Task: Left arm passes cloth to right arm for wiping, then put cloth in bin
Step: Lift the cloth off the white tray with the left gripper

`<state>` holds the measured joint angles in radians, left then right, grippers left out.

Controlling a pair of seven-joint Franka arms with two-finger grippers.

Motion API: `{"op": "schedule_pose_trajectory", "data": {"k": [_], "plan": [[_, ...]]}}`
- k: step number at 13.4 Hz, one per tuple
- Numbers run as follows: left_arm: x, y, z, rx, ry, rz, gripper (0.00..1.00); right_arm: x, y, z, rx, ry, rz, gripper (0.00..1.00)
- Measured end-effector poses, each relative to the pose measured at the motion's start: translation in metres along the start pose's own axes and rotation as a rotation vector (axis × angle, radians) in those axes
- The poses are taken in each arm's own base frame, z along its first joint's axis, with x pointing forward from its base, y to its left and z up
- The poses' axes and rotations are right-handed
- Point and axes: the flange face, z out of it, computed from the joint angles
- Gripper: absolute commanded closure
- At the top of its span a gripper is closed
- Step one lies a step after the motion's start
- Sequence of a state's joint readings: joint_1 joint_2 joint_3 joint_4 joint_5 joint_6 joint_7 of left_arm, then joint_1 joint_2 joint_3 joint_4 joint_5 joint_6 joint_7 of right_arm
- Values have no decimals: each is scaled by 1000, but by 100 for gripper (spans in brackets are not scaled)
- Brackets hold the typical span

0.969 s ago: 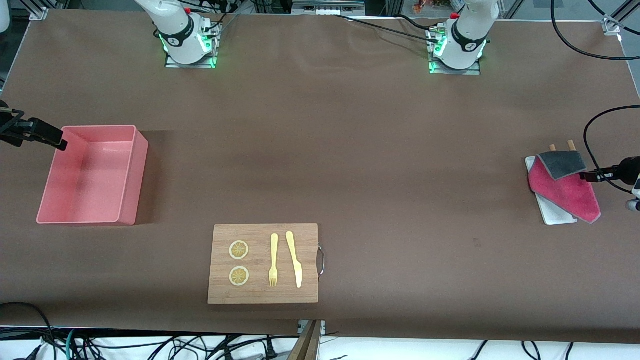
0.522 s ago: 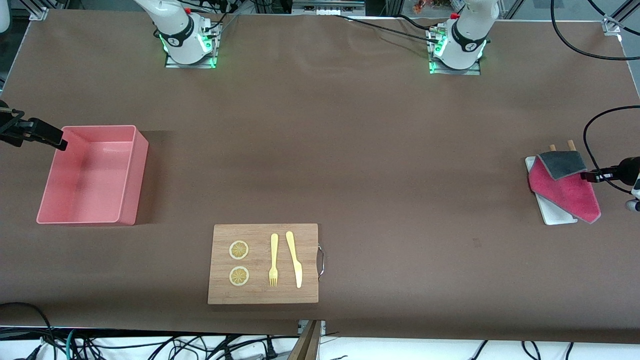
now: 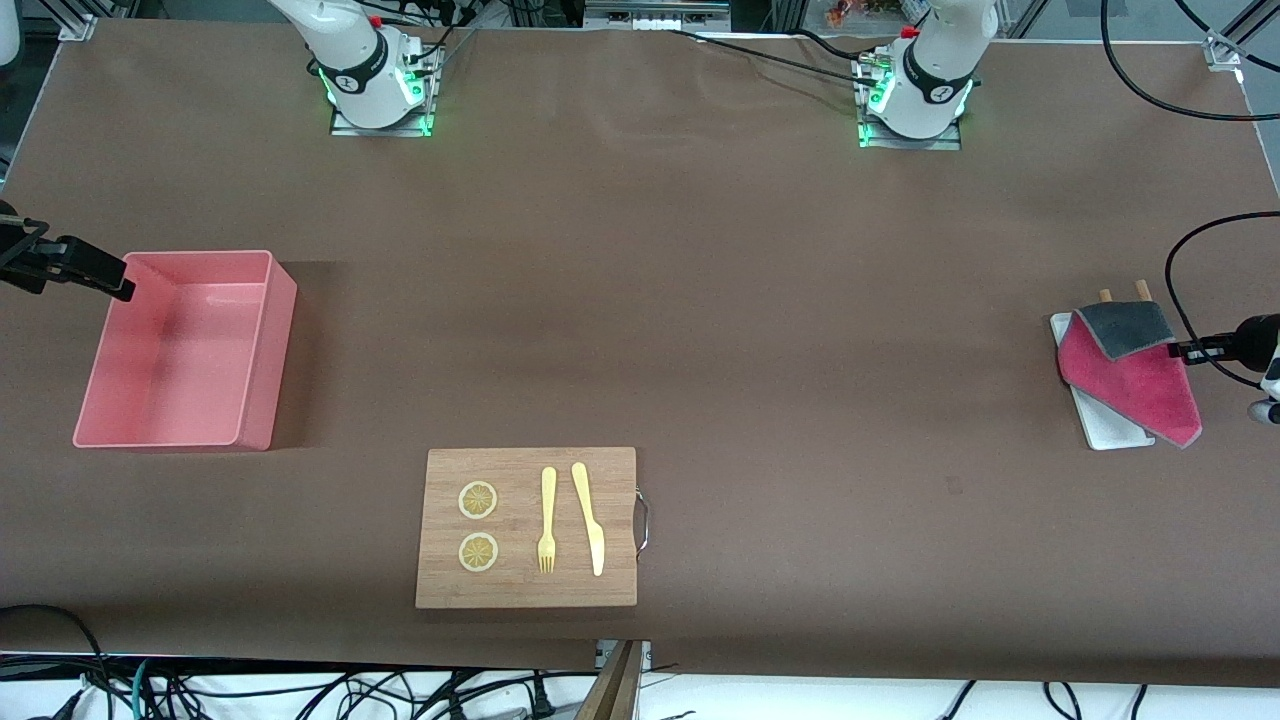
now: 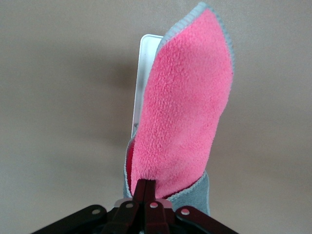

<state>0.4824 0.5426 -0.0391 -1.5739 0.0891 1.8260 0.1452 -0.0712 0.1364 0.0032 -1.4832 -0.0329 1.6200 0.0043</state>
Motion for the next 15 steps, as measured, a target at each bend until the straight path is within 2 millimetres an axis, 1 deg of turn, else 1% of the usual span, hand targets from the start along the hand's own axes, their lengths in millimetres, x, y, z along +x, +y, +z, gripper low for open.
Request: {"op": "schedule_pose_trajectory", "data": {"k": [1, 2, 3, 4, 5, 8, 9, 10, 11, 15], "plan": [[0, 0, 0, 0, 0, 1, 100, 0, 0, 0, 0, 0, 0, 0], [0, 1, 0, 0, 0, 2, 75, 0, 0, 0, 0, 0, 0, 0], [0, 2, 0, -1, 0, 4, 6, 0, 0, 0, 0, 0, 0, 0], [1, 4, 0, -1, 1, 6, 0, 0, 0, 0, 0, 0, 0, 0], [1, 4, 0, -1, 1, 8, 0, 0, 0, 0, 1, 0, 0, 0], [1, 3, 0, -2, 1, 6, 10, 0, 0, 0, 4, 0, 0, 0], [1, 3, 0, -2, 1, 5, 18, 0, 0, 0, 4, 0, 0, 0], [1, 3, 0, -2, 1, 5, 32, 0, 0, 0, 4, 0, 0, 0], [1, 3, 0, -2, 1, 5, 38, 0, 0, 0, 4, 0, 0, 0], [1, 3, 3, -3, -5, 6, 37, 0, 0, 0, 4, 0, 0, 0]]}}
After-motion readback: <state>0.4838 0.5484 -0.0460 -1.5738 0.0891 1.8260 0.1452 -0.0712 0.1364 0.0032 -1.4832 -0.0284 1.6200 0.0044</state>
